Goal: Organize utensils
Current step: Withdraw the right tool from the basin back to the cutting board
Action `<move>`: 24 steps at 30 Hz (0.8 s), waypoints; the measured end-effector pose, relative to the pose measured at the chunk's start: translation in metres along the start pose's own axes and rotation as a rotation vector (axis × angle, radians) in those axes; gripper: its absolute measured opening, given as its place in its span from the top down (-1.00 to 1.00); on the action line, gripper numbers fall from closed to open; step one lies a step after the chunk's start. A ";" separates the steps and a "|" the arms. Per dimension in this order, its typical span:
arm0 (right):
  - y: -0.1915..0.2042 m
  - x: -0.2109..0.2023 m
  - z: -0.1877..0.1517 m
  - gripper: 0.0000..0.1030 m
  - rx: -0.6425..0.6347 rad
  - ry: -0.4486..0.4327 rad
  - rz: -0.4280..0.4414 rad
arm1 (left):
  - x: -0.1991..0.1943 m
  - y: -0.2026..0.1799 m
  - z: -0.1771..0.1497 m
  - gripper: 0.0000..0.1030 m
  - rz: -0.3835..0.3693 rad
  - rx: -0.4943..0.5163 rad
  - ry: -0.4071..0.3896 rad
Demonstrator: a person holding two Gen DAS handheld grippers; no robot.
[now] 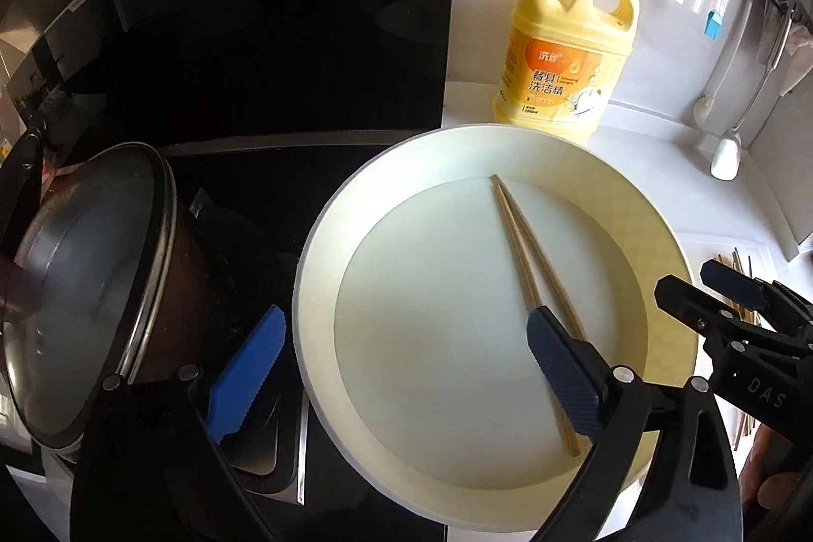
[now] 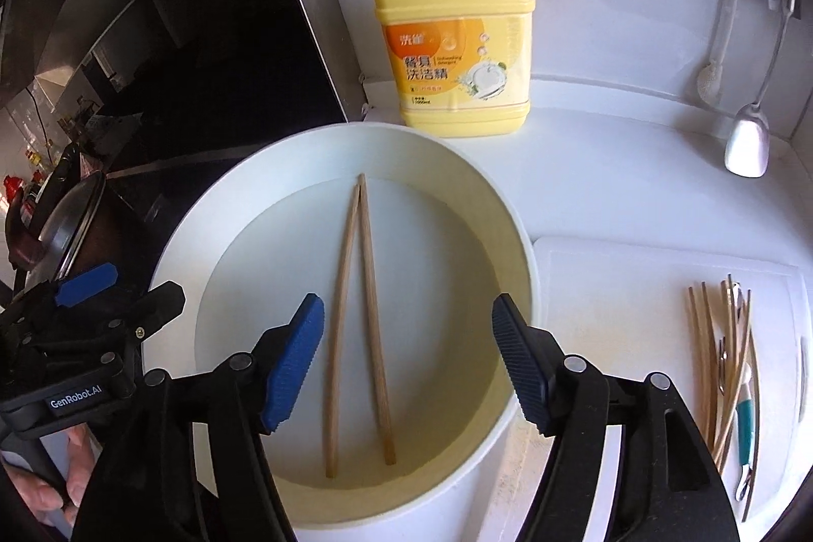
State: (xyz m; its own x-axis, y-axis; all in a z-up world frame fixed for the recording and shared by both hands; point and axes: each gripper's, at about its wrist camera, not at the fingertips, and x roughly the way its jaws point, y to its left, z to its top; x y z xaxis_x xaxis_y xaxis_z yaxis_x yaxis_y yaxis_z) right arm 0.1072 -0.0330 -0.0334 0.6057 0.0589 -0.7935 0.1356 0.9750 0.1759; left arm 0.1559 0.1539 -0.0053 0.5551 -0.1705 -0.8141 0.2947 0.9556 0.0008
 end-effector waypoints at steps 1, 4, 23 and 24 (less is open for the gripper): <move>-0.003 -0.007 -0.003 -0.29 0.009 -0.016 -0.010 | -0.004 -0.003 -0.001 -0.85 -0.006 0.009 -0.009; -0.015 -0.030 -0.016 -0.29 0.042 -0.046 -0.038 | -0.016 -0.016 -0.003 -0.85 -0.031 0.048 -0.033; -0.217 -0.139 -0.111 -0.29 0.162 -0.063 -0.336 | -0.042 -0.231 -0.050 -0.88 -0.206 0.186 -0.074; -0.227 -0.138 -0.115 -0.29 0.145 -0.056 -0.330 | -0.040 -0.244 -0.055 -0.88 -0.183 0.177 -0.067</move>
State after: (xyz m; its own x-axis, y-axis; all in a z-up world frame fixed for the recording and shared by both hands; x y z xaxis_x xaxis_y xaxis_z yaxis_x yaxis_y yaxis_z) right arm -0.0969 -0.2380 -0.0307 0.5527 -0.2694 -0.7886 0.4380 0.8990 -0.0001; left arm 0.0192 -0.0589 -0.0047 0.5283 -0.3580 -0.7699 0.5232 0.8514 -0.0368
